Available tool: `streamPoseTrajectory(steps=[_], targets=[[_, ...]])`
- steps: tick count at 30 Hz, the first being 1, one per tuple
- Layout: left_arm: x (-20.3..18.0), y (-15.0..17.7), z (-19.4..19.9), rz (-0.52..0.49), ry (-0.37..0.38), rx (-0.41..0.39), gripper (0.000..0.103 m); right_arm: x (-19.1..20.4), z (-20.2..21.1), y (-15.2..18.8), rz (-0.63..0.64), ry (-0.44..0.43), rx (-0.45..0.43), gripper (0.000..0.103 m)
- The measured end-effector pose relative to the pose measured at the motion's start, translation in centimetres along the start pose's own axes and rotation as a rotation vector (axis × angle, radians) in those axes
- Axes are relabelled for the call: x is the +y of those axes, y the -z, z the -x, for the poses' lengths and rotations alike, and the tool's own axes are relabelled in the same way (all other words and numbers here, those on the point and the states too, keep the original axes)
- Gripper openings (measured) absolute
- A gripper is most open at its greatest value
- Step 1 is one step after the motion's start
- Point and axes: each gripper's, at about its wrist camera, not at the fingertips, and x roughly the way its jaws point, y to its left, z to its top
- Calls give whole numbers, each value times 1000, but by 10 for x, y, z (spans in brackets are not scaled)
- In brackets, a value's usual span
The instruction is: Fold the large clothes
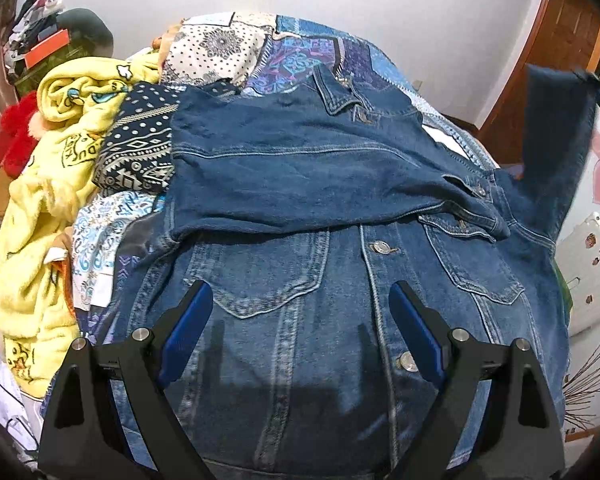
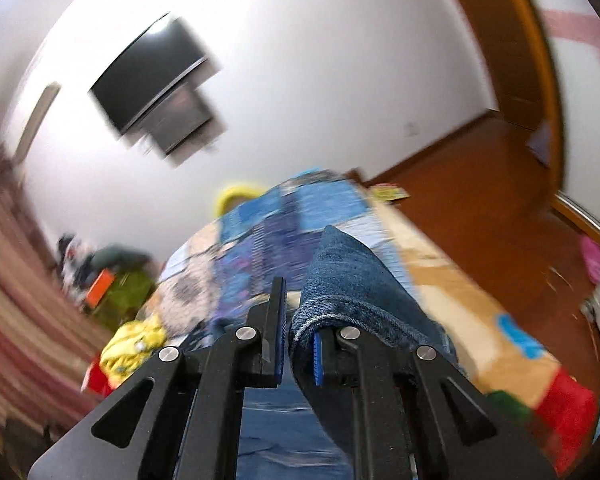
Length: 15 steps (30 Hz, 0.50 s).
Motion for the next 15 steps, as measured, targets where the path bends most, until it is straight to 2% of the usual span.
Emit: streamPoseTrajectory(steps=[4, 10, 15], targets=[[15, 4, 10, 15, -11, -13, 90, 59, -54, 33, 111, -48, 99, 9], [39, 9, 18, 51, -38, -14, 90, 112, -134, 119, 233, -84, 359, 10], [48, 13, 22, 60, -63, -10, 90, 115, -164, 187, 315, -94, 555, 9]])
